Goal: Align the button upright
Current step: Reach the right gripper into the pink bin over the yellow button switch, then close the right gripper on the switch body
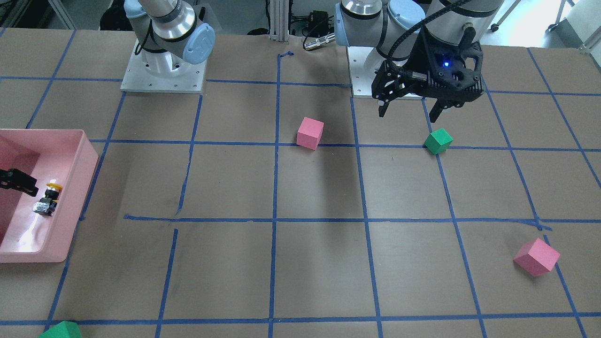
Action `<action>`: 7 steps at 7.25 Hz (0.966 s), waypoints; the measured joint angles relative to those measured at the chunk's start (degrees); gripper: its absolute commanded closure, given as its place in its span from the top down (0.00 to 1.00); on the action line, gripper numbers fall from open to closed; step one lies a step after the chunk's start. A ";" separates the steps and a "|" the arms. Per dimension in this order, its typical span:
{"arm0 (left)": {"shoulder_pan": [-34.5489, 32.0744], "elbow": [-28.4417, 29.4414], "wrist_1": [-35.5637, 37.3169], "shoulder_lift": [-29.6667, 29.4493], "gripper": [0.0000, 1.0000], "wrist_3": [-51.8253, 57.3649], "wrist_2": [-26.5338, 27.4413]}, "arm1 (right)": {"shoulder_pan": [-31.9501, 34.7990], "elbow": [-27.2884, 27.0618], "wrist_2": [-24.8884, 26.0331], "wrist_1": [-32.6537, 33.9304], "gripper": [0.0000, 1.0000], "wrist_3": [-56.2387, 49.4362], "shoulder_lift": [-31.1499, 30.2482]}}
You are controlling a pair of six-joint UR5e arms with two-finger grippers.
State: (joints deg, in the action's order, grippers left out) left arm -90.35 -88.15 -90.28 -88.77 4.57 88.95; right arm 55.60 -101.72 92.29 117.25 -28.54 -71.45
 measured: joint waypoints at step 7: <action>0.00 0.00 -0.07 0.00 1.00 0.02 0.00 | 0.04 -1.21 4.24 1.67 0.79 2.83 5.53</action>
State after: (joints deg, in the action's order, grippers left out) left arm -90.35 -88.15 -90.35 -88.77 4.59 88.95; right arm 55.63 -102.93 96.53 118.92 -25.71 -65.91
